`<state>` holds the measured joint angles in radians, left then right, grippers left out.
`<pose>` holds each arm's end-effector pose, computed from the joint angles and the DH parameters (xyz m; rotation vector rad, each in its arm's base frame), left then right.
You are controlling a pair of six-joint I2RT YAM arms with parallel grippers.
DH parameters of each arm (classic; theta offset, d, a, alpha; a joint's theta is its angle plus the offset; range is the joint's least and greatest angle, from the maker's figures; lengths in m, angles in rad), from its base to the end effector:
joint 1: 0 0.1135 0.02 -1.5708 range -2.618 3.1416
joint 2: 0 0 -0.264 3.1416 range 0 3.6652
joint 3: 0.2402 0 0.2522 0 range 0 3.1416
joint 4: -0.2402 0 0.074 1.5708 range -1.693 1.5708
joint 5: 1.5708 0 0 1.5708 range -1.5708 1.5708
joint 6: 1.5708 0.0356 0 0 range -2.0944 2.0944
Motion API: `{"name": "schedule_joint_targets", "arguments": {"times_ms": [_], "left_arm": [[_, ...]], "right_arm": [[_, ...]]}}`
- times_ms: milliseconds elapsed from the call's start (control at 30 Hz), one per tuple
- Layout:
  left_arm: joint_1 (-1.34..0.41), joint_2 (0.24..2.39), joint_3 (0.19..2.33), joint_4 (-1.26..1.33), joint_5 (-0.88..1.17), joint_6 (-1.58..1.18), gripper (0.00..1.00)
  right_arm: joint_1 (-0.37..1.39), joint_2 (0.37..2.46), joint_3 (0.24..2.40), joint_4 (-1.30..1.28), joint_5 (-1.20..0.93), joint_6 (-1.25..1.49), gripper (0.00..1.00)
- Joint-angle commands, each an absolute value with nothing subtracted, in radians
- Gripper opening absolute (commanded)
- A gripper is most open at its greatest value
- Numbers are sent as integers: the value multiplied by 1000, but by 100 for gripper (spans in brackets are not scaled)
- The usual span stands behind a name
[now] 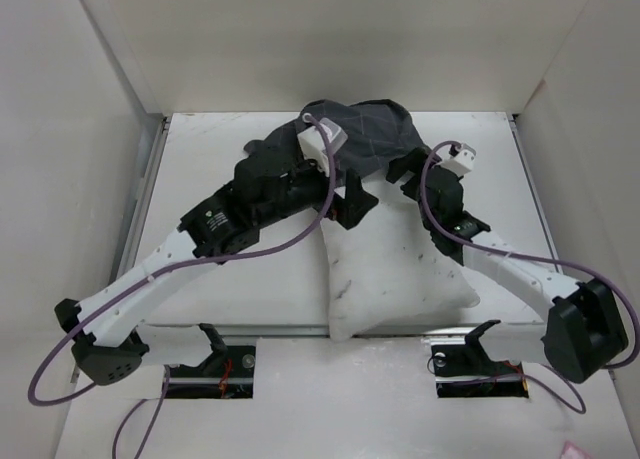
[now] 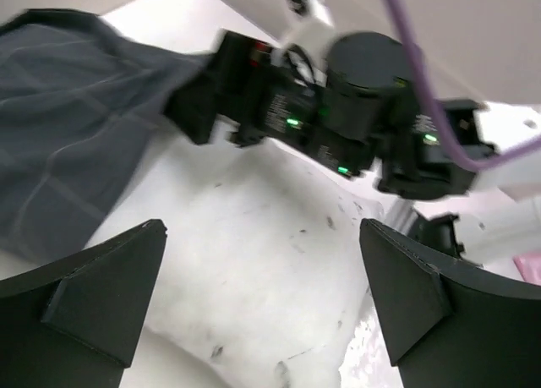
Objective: Put the pillow into the pillowcase
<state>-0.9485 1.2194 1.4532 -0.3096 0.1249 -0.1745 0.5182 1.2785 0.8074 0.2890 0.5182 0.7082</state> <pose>0.1494 -0.2159 0.4682 0.7469 1.5666 -0.9469 0.2629 0.1296 0.2896 0.5375 1.6651 0.4484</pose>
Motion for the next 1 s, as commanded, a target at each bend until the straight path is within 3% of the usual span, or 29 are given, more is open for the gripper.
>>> {"name": "schedule_joint_targets", "arguments": {"times_ms": [0, 200, 433, 567, 700, 967], "left_arm": [[-922, 1200, 1417, -284, -53, -244, 100], [-758, 1218, 1353, -281, -126, -347, 100], [-508, 1295, 1183, -178, 47, -429, 100], [-427, 1308, 1066, -109, 144, -446, 100], [-405, 1275, 985, -74, 153, -446, 100], [-385, 1186, 871, -17, 163, -408, 100]], "right_arm": [[506, 1177, 805, 123, 517, 614, 96], [506, 1016, 828, -153, 448, 517, 99], [583, 917, 850, -263, 171, 256, 100], [803, 1040, 958, -311, 323, 216, 100], [831, 1193, 1118, -406, 420, 206, 100], [831, 1445, 1201, -410, 263, 206, 100]]}}
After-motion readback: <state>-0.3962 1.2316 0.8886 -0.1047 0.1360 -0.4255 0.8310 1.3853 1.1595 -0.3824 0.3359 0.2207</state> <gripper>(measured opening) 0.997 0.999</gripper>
